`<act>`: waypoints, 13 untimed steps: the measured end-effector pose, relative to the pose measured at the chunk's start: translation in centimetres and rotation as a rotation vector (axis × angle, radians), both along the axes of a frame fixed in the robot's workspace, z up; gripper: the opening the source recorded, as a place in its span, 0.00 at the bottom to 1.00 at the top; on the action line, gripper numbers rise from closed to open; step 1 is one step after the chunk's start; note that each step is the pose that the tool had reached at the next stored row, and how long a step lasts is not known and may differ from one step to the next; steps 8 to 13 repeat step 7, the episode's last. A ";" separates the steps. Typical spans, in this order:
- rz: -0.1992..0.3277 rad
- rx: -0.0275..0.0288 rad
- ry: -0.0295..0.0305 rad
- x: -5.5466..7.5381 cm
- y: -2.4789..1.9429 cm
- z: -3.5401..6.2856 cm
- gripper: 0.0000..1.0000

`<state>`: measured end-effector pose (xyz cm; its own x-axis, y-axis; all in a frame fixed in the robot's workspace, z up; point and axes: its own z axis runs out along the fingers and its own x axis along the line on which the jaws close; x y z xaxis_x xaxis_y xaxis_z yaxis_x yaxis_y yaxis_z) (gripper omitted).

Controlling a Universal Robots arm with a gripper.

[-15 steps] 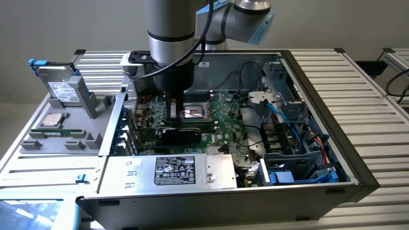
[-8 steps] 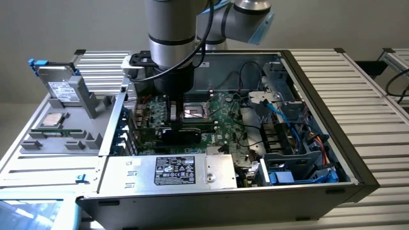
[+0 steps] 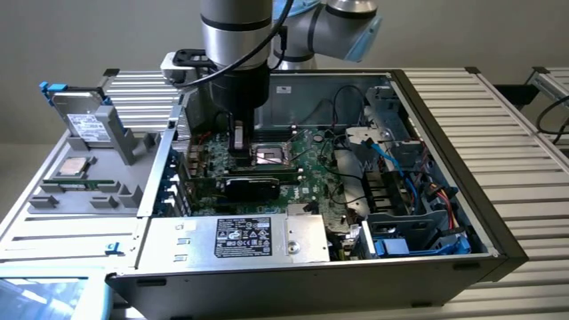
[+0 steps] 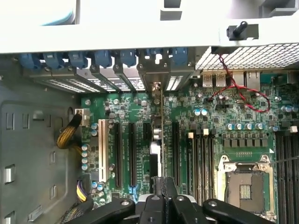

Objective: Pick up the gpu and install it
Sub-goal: 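Press down on the gpu until it lock into place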

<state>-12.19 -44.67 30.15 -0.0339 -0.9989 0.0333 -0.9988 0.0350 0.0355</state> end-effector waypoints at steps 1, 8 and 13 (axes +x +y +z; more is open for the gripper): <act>0.001 0.0000 0.0000 0.0 0.02 0.07 0.12; 0.001 0.0000 -0.0001 0.0 0.02 0.07 0.12; 0.001 0.0000 -0.0001 0.0 0.02 0.07 0.12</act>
